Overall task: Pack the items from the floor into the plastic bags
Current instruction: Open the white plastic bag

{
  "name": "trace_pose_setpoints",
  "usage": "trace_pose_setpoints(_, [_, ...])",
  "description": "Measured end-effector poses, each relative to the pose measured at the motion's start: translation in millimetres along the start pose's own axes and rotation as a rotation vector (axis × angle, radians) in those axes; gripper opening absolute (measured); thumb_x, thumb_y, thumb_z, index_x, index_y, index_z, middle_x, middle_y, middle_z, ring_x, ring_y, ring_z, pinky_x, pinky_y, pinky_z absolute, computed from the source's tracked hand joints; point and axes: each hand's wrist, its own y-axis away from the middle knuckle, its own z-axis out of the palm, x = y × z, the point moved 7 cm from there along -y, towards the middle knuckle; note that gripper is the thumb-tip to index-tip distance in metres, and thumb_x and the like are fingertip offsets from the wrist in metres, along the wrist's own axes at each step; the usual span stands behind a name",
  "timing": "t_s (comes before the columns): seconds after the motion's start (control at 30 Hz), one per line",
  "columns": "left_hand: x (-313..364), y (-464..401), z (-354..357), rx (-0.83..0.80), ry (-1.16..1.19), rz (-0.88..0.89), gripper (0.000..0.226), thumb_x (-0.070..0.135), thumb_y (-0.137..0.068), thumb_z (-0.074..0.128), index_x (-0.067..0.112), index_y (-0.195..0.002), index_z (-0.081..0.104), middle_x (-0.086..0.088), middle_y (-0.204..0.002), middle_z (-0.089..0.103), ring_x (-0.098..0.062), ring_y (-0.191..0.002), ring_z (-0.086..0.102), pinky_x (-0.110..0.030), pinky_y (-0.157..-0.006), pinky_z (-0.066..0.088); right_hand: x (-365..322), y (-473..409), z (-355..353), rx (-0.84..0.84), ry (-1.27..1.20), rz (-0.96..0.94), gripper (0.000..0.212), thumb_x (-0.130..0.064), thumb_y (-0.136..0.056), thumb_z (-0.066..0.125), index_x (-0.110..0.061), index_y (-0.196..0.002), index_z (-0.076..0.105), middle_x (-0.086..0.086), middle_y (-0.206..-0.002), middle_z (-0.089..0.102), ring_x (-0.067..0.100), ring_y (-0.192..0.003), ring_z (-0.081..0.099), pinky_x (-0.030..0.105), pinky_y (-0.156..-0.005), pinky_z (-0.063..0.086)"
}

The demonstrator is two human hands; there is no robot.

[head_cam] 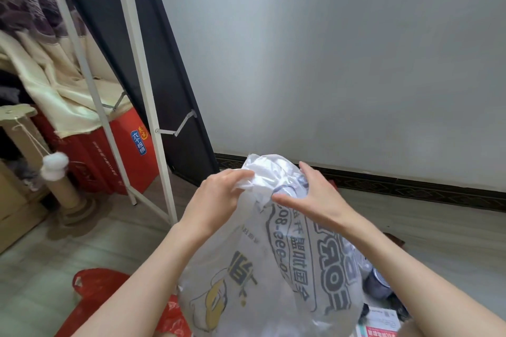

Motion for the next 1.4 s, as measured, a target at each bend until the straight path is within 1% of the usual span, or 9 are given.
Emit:
trace_pose_setpoints(0.1, [-9,1,-8,0.011,0.097,-0.049,0.043,0.0,-0.084,0.057,0.025,-0.119,0.061,0.006,-0.12,0.062,-0.012,-0.112,0.056,-0.021,-0.094,0.04,5,-3,-1,0.062,0.014,0.043,0.067,-0.036,-0.074,0.071,-0.013,-0.131,0.045,0.006,-0.125,0.057,0.023,-0.12,0.048,0.026,-0.087,0.038])
trace_pose_setpoints(0.17, [-20,3,-13,0.015,0.131,-0.097,0.048,-0.003,-0.082,0.057,0.032,-0.115,0.062,0.01,-0.12,0.063,-0.011,-0.111,0.057,-0.028,-0.095,0.045,13,-5,-15,0.139,0.011,0.061,0.027,-0.019,-0.078,0.067,-0.017,-0.105,0.064,-0.002,-0.084,0.064,0.022,-0.093,0.059,0.023,-0.063,0.038])
trace_pose_setpoints(0.23, [-30,5,-20,0.037,0.125,-0.137,0.051,-0.004,-0.079,0.057,0.037,-0.109,0.064,0.01,-0.116,0.065,-0.014,-0.109,0.059,-0.038,-0.091,0.049,23,-7,-29,0.207,0.012,0.08,0.014,-0.009,-0.08,0.063,-0.017,-0.089,0.069,-0.004,-0.068,0.058,0.02,-0.078,0.055,0.026,-0.054,0.031])
trace_pose_setpoints(0.4, [-42,11,-23,0.046,0.021,-0.177,0.049,-0.006,-0.076,0.053,0.03,-0.103,0.07,0.003,-0.107,0.07,-0.02,-0.102,0.061,-0.038,-0.083,0.051,31,-15,-39,0.244,0.088,0.021,0.018,-0.003,-0.083,0.057,-0.011,-0.091,0.071,0.004,-0.084,0.057,0.019,-0.082,0.048,0.025,-0.06,0.023])
trace_pose_setpoints(0.7, [-51,3,-28,0.105,-0.119,-0.119,0.034,-0.004,-0.082,0.055,0.023,-0.099,0.069,0.004,-0.095,0.058,-0.017,-0.091,0.052,-0.038,-0.073,0.049,48,-14,-53,0.313,0.181,0.059,0.029,0.002,-0.082,0.051,-0.018,-0.089,0.071,0.007,-0.091,0.06,0.026,-0.092,0.054,0.03,-0.072,0.037])
trace_pose_setpoints(0.97, [-76,-2,-15,-0.23,-0.3,-0.201,0.02,0.027,-0.084,0.064,0.027,-0.104,0.064,0.002,-0.1,0.059,-0.022,-0.095,0.055,-0.037,-0.079,0.048,46,-19,0,-0.083,0.642,0.076,0.018,-0.024,-0.091,0.05,-0.014,-0.097,0.064,0.009,-0.091,0.063,0.029,-0.087,0.06,0.031,-0.065,0.043])
trace_pose_setpoints(1.13, [-125,13,-14,-0.288,-0.335,-0.303,0.014,0.03,-0.084,0.064,0.029,-0.098,0.066,0.003,-0.095,0.062,-0.02,-0.087,0.056,-0.032,-0.07,0.047,25,-52,38,-0.253,0.635,0.083,0.014,-0.026,-0.088,0.057,-0.012,-0.083,0.058,0.006,-0.083,0.057,0.025,-0.074,0.056,0.029,-0.062,0.043])
trace_pose_setpoints(1.23, [-166,39,2,-0.416,-0.31,-0.388,0.004,0.029,-0.083,0.063,0.034,-0.083,0.064,0.006,-0.088,0.063,-0.019,-0.085,0.059,-0.031,-0.066,0.048,20,-65,81,-0.39,0.663,0.108,0.017,-0.021,-0.087,0.059,-0.009,-0.097,0.061,0.005,-0.083,0.056,0.021,-0.069,0.055,0.028,-0.056,0.047])
trace_pose_setpoints(1.4, [-237,81,33,-0.581,-0.227,-0.564,0.006,0.024,-0.081,0.06,0.022,-0.083,0.066,0.002,-0.082,0.065,-0.017,-0.078,0.059,-0.028,-0.062,0.044,34,-91,165,-0.562,0.71,0.105,0.033,-0.027,-0.082,0.064,-0.005,-0.105,0.062,0.01,-0.09,0.059,0.028,-0.082,0.059,0.031,-0.064,0.046])
